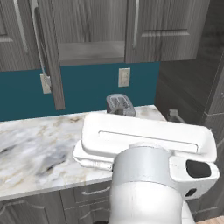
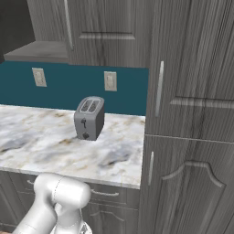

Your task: Open the cabinet and move the ladle to the pot. Then close the cabinet.

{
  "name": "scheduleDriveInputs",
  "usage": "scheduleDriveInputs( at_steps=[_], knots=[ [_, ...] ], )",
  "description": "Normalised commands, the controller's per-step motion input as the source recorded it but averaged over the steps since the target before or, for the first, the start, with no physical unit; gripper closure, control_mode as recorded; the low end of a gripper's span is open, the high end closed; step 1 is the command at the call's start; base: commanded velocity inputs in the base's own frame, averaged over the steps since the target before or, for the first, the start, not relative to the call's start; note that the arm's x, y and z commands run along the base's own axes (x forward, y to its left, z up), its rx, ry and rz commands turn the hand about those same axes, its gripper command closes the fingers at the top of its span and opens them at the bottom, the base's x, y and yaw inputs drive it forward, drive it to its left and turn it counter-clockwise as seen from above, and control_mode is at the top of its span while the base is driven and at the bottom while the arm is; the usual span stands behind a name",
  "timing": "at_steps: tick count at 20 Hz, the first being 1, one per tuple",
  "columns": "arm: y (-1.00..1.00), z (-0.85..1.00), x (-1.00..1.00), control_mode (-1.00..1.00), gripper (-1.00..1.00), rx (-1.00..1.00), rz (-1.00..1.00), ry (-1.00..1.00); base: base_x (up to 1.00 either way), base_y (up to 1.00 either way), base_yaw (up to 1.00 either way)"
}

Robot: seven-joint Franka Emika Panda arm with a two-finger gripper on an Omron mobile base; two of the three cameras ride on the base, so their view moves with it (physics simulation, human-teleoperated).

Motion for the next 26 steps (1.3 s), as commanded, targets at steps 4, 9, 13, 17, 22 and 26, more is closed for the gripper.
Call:
scheduleDriveInputs(
  at_steps=[4, 9, 13, 17, 22, 26],
  knots=[
    [0.34, -0.44, 0.07, -1.0, -1.0, -0.24, -0.26, -0.18, 0.0, 0.0, 0.0],
    [0.43, -0.26, 0.35, -1.0, -1.0, -0.19, -0.27, -0.15, 0.0, 0.0, 0.0],
    [0.42, -0.15, 0.74, -1.0, -1.0, -0.12, -0.27, -0.07, 0.0, 0.0, 0.0],
    [0.41, -0.2, 0.78, -1.0, -1.0, -0.1, -0.25, -0.06, 0.0, 0.0, 0.0],
    [0.57, -0.15, 0.36, -1.0, -1.0, -0.1, -0.21, -0.11, 0.0, 0.0, 0.0],
    [0.66, -0.04, 0.23, -1.0, -1.0, -0.08, -0.19, -0.12, 0.0, 0.0, 0.0]
  ],
)
